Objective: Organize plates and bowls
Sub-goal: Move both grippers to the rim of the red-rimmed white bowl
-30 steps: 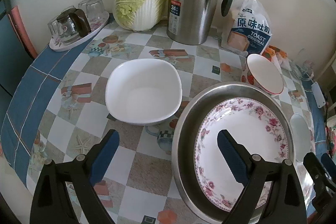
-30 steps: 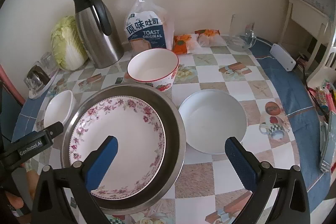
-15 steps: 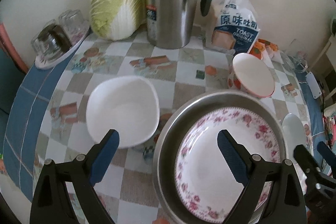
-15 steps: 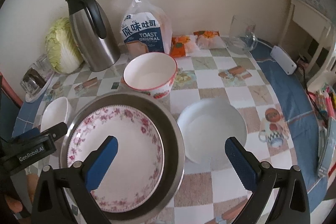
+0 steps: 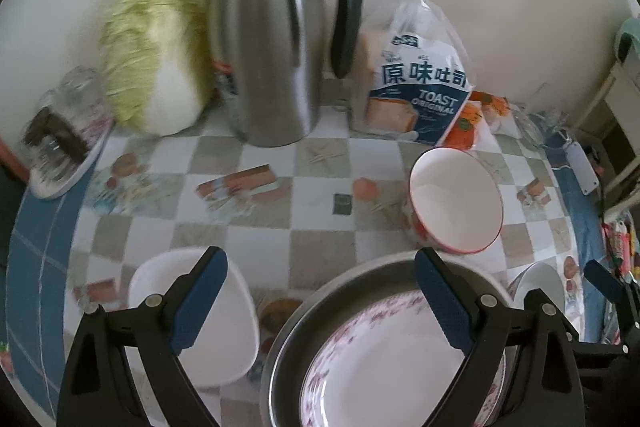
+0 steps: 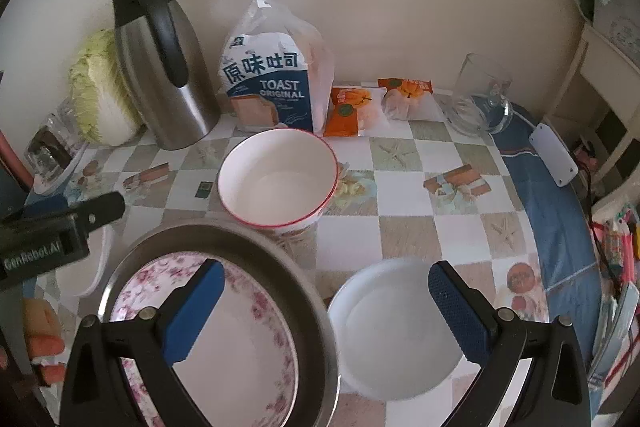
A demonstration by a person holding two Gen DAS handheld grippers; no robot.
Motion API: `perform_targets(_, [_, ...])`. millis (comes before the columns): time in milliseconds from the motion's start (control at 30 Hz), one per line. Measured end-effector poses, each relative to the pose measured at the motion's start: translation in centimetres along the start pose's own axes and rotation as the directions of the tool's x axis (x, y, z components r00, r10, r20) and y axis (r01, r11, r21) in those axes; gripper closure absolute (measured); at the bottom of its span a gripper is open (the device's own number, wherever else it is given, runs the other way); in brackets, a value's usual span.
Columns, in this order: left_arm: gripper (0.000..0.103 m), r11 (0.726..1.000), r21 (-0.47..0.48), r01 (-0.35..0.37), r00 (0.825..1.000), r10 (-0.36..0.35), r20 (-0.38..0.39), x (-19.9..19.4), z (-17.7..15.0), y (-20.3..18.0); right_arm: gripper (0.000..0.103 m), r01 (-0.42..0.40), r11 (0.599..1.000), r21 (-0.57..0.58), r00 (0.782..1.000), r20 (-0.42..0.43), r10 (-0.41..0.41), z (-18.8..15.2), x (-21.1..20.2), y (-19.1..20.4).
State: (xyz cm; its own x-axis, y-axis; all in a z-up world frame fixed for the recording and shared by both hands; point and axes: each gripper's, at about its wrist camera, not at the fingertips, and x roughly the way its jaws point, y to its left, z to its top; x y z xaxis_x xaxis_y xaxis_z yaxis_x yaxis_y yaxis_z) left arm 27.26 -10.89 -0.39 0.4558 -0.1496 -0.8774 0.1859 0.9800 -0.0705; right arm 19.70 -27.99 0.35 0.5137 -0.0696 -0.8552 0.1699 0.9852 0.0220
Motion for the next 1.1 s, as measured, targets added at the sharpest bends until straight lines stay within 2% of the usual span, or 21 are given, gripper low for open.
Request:
perform_targets(133, [0.008, 1.0, 0.012, 0.005, 1.0, -0.004, -0.02, 1.1, 2.0, -0.2, 0.0, -0.002, 1.0, -0.004, 1.0, -0.012, 0.002, 1.3, 1.0, -0.7])
perform_targets(367, [0.008, 0.997, 0.037, 0.068, 0.995, -0.065, -0.078, 3.2, 4.2, -1.6, 0.0, -0.087, 0.994, 0.066, 0.993, -0.072, 0.091, 4.4, 3.9, -2.2])
perform_targets(533, [0.008, 0.996, 0.011, 0.083, 0.991, -0.081, -0.106, 5.4, 4.8, -2.3, 0.0, -0.06, 0.994, 0.088, 0.99, -0.126, 0.071, 5.4, 6.5, -2.9])
perform_targets(667, [0.008, 0.992, 0.007, 0.129, 0.977, -0.126, -0.172, 7.7, 4.5, -3.7, 0.0, -0.064, 0.993, 0.104, 0.983, -0.164, 0.081, 5.7, 8.5, -3.2])
perform_targets(733, [0.008, 0.992, 0.014, 0.126, 0.977, -0.122, -0.175, 8.2, 4.6, -4.2, 0.0, -0.059, 0.993, 0.104, 0.981, -0.178, 0.077, 5.9, 9.2, -3.2])
perform_targets(867, [0.008, 0.996, 0.047, 0.077, 0.981, -0.067, -0.183, 9.3, 5.0, -5.6, 0.0, -0.048, 0.994, 0.102, 0.975, -0.21, 0.068, 5.9, 10.7, -3.3])
perform_targets(1100, [0.01, 0.999, 0.038, 0.036, 0.982, -0.028, -0.189, 11.1, 5.4, -6.0, 0.002, -0.029, 0.996, 0.089, 0.974, -0.22, 0.048, 6.2, 12.1, -3.3])
